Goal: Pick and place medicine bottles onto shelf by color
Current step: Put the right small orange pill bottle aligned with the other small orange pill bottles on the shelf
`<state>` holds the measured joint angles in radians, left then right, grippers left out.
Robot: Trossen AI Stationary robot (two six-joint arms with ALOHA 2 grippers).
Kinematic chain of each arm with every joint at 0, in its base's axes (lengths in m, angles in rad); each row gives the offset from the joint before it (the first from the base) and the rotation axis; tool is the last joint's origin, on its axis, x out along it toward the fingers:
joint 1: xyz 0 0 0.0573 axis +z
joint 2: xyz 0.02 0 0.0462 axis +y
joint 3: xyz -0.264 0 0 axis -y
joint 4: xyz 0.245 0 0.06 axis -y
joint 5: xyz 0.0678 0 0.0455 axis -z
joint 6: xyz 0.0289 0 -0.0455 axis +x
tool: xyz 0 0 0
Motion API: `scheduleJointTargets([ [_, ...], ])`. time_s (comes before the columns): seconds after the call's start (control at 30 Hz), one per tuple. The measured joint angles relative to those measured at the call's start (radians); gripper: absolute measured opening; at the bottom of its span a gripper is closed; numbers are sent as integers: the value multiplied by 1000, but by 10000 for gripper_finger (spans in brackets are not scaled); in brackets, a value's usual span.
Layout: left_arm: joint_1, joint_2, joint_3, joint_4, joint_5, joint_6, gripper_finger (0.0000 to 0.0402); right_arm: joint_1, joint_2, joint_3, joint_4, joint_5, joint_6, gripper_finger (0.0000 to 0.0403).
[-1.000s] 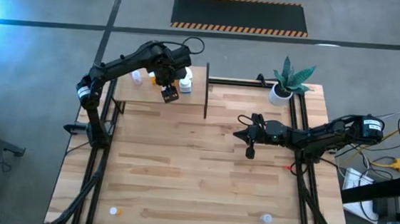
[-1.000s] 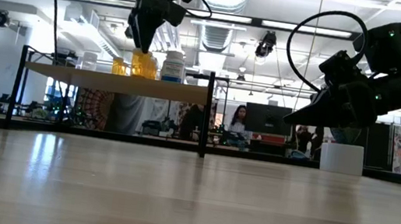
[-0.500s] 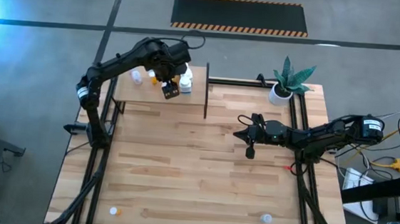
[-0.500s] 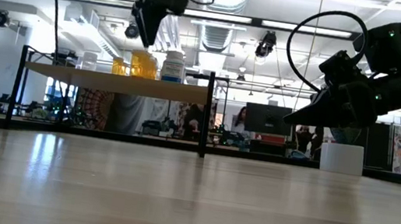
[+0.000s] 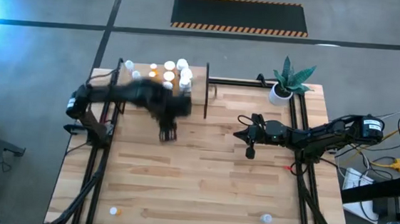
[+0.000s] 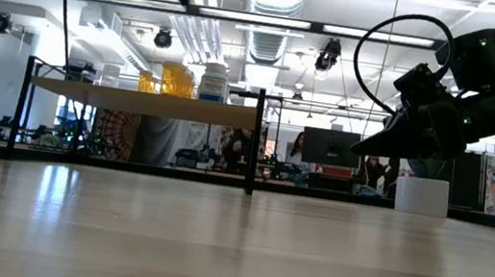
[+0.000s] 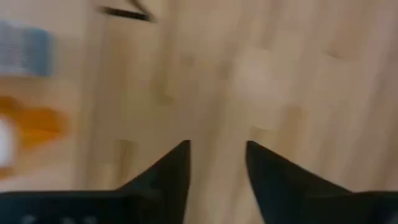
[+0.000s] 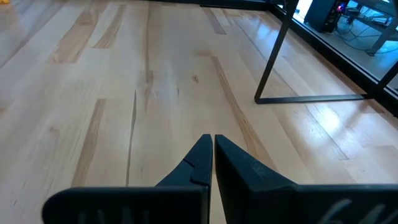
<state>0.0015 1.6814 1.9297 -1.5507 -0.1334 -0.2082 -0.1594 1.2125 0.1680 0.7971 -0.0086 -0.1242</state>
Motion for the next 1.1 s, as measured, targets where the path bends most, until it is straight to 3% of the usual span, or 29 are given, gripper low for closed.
scheduleJointTargets([
  [0.2,-266,1,-137,49,65,-370,20,0,0,0,0,0,1,9],
  [0.47,-610,1,-279,121,151,-948,1,0,0,0,0,-1,1,9],
  [0.7,-835,-1,-355,244,159,-1488,3,0,0,2,1,-13,11,9],
  [0.83,-932,-5,-423,288,159,-1790,24,0,0,3,8,-29,12,9],
  [0.93,-978,-15,-468,336,184,-1931,57,0,0,3,8,-29,19,9],
  [1.1,-995,-21,-529,385,213,-2001,130,0,0,3,8,-29,19,9],
])
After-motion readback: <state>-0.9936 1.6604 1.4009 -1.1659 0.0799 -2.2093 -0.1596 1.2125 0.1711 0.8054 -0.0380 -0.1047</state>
